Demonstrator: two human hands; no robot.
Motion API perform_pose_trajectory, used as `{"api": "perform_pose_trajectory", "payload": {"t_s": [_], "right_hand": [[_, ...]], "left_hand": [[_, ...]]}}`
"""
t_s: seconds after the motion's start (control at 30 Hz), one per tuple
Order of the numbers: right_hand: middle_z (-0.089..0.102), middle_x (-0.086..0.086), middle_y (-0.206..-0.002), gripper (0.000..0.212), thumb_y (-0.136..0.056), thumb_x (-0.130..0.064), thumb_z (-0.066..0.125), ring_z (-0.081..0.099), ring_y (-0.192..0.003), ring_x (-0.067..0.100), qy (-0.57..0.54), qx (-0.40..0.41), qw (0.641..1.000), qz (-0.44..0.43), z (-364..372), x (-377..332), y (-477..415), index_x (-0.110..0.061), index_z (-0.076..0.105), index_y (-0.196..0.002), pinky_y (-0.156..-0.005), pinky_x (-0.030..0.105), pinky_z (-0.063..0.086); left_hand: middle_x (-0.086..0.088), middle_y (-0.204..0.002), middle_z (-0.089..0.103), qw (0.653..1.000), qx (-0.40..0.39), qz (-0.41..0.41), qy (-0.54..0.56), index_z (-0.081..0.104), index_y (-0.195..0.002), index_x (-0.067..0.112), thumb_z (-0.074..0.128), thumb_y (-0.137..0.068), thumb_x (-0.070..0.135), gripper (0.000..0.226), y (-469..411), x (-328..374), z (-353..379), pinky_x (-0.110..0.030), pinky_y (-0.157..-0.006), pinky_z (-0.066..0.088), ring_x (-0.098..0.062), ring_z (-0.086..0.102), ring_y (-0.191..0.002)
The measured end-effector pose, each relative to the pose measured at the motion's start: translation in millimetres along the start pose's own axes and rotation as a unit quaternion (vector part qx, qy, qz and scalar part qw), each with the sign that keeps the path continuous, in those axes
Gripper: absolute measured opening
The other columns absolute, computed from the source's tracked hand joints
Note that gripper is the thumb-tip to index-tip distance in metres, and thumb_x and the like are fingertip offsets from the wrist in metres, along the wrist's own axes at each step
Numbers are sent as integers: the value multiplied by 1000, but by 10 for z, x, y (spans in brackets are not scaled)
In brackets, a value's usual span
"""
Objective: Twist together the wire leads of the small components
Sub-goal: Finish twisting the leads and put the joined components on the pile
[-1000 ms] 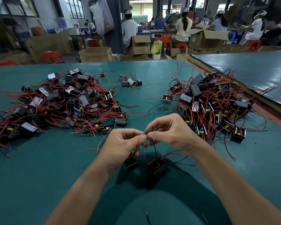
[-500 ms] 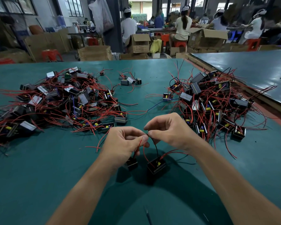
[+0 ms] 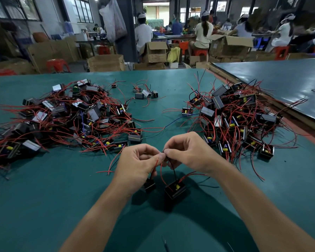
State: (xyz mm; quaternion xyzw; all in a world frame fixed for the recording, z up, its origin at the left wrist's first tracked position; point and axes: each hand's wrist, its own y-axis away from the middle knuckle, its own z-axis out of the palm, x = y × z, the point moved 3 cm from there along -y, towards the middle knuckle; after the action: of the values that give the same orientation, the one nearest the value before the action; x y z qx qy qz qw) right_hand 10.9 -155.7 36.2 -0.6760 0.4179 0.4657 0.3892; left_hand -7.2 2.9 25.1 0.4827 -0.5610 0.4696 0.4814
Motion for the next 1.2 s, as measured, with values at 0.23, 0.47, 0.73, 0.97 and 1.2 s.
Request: {"api": "perform_pose_trajectory", "payload": {"t_s": [0.23, 0.47, 0.73, 0.97, 1.2], "right_hand": [[62, -3, -55, 20, -88, -1, 63, 53, -46, 11, 51, 49, 998, -1, -10, -7, -12, -9, 68, -70, -44, 25, 44], [63, 2, -56, 18, -89, 4, 61, 53, -43, 13, 12, 49, 999, 0, -8, -46, 10, -2, 66, -73, -41, 24, 45], [66, 3, -58, 17, -87, 4, 63, 58, -45, 15, 27, 43, 998, -25, -12, -66, 32, -3, 69, -73, -45, 29, 51], [64, 1, -56, 19, -86, 4, 65, 57, -44, 13, 23, 38, 998, -38, -16, -61, 17, -6, 68, -70, -45, 25, 48], [65, 2, -56, 18, -85, 3, 66, 58, -44, 13, 27, 40, 998, -36, -21, -71, 30, -7, 69, -69, -46, 24, 47]], "left_hand": [[-6, -64, 73, 999, 37, 31, -1, 67, -76, 6, 71, -85, 5, 11, 14, 11, 22, -17, -44, 46, -3, 57, -45], [-5, -65, 73, 997, 62, 56, 0, 67, -75, 8, 71, -85, 5, 12, 0, 18, -32, -18, -43, 45, -12, 54, -43], [-10, -63, 71, 998, 28, 55, 5, 76, -70, 13, 75, -78, -3, 18, 25, 51, 0, -15, -43, 41, -10, 55, -45], [0, -55, 67, 997, 36, 41, 56, 74, -72, 8, 76, -74, -6, 14, 34, 75, 12, -12, -41, 38, -4, 50, -42], [1, -56, 68, 994, 48, 0, 93, 73, -79, 6, 75, -75, -4, 11, 32, 59, 25, -11, -40, 37, -4, 50, -41]]}}
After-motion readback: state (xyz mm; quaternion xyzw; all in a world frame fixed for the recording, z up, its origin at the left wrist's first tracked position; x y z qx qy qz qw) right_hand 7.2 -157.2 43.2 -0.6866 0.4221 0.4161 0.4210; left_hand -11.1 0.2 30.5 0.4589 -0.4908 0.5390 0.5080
